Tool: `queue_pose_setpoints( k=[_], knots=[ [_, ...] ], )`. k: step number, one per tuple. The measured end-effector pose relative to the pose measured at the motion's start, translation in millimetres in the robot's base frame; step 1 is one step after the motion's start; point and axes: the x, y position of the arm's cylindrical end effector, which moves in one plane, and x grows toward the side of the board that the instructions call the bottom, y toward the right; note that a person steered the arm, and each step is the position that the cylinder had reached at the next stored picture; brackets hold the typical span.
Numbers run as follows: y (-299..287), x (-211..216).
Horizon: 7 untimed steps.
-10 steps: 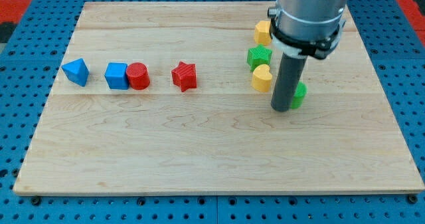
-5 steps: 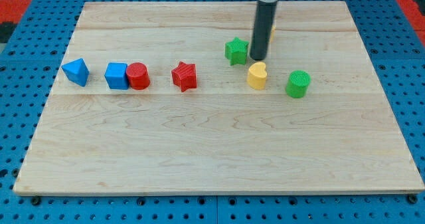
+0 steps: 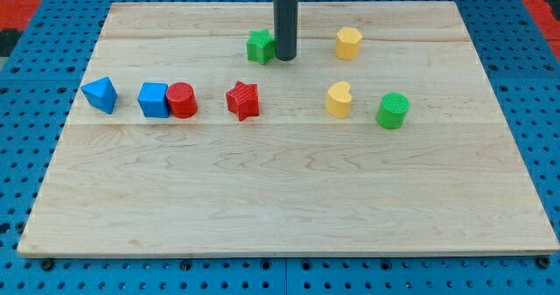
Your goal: Slide the green star towards the top center
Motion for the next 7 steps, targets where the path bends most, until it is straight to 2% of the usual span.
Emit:
queue_pose_setpoints(
  k=[2, 3, 4, 5, 7],
  knots=[
    [-26.0, 30.4],
    [-64.2, 21.5],
    [-46.9, -3.1],
    [-38.7, 13.3],
    [-4.9, 101.3]
  ],
)
